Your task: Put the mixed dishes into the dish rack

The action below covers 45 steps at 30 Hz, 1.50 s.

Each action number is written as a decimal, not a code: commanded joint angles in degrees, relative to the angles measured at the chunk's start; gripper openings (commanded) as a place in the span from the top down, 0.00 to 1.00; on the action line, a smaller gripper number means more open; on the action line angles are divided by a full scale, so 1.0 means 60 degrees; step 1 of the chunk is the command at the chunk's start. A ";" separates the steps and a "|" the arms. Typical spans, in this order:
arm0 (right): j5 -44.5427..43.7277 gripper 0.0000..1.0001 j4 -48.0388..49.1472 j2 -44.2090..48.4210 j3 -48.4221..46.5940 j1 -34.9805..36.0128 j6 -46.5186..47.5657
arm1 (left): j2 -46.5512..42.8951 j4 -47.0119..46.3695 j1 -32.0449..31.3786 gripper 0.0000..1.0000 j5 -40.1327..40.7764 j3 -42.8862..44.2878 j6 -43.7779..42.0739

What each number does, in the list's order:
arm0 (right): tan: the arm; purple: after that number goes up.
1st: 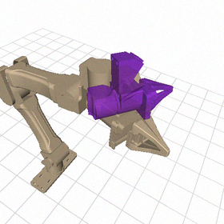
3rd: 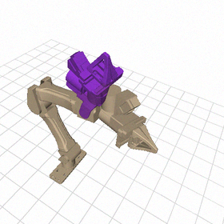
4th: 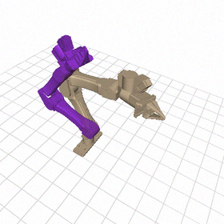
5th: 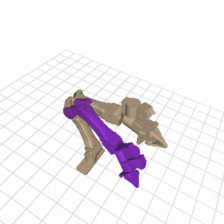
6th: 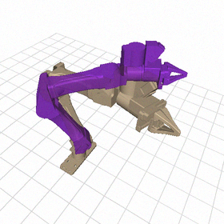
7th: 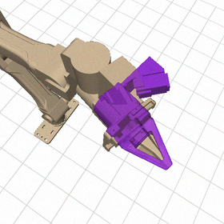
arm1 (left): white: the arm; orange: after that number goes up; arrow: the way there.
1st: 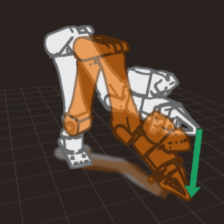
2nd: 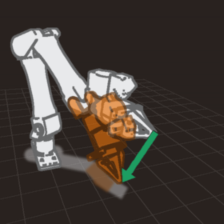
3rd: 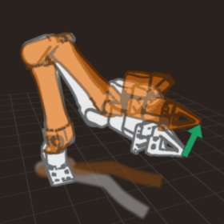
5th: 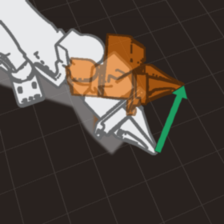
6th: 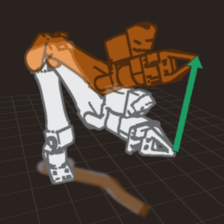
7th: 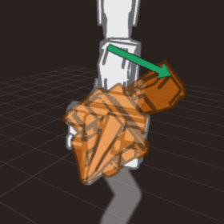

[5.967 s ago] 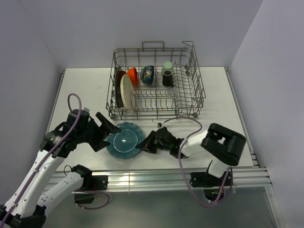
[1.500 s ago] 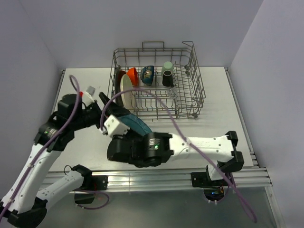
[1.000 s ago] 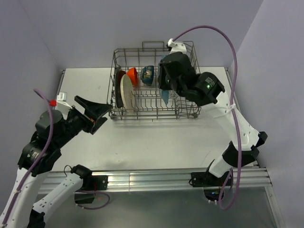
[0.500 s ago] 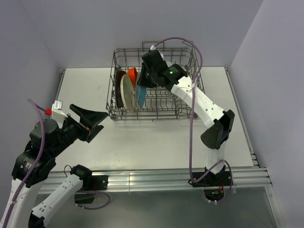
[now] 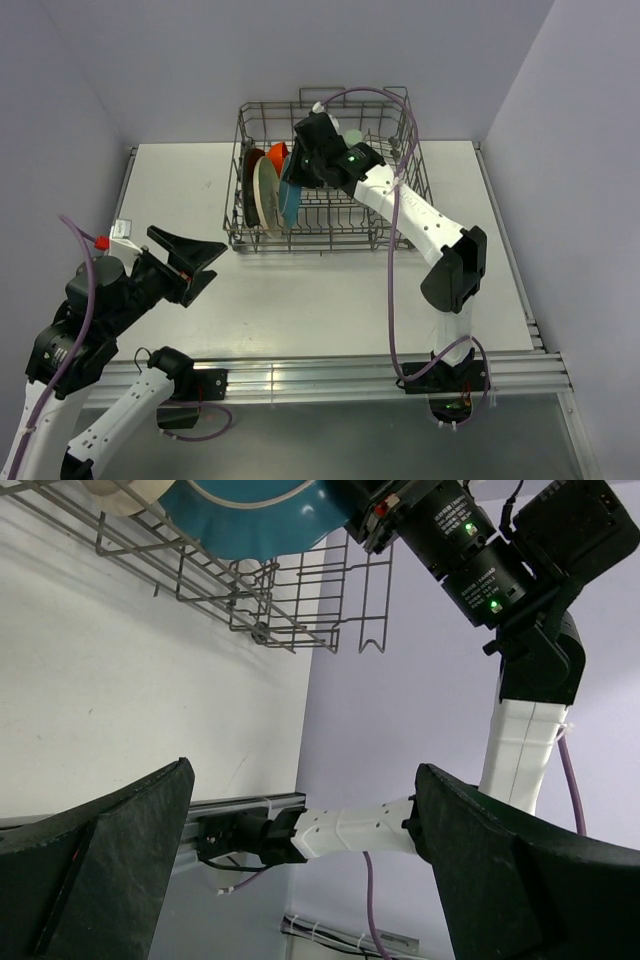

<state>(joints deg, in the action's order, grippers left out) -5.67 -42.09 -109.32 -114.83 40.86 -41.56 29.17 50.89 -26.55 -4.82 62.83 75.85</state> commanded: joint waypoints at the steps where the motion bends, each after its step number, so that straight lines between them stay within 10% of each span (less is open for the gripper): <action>1: -0.0709 1.00 0.0628 0.0407 -0.0154 0.0206 0.0348 | 0.0148 -0.0250 0.0015 0.01 -0.0148 -0.0085 -0.0059; 22: -0.1310 0.99 0.0042 -0.1027 -0.0901 0.0455 0.0935 | 0.0119 0.0101 0.0015 0.01 -0.0310 -0.0159 0.0248; 27: -0.1413 0.84 -0.0266 -0.1482 -0.1457 0.0543 0.1067 | -0.0013 0.0189 0.0030 0.01 -0.0237 -0.0188 0.0365; 30: -0.1544 0.59 -0.0383 -0.1716 -0.1750 0.0631 0.1271 | -0.0042 0.0190 0.0030 0.01 -0.0237 -0.0217 0.0424; 34: -0.1589 0.01 -0.0617 -0.1878 -0.2015 0.0763 0.1434 | 0.0002 0.0189 0.0030 0.01 -0.0237 -0.0203 0.0395; 45: -0.1867 0.00 -0.0573 -0.0619 -0.2116 0.1041 0.1945 | 0.0309 0.0058 0.0030 0.01 -0.0325 -0.0407 0.0204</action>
<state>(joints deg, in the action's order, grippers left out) -15.16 -45.41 -119.74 -124.51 45.71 -31.97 30.33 52.69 -26.55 -6.22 60.95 77.65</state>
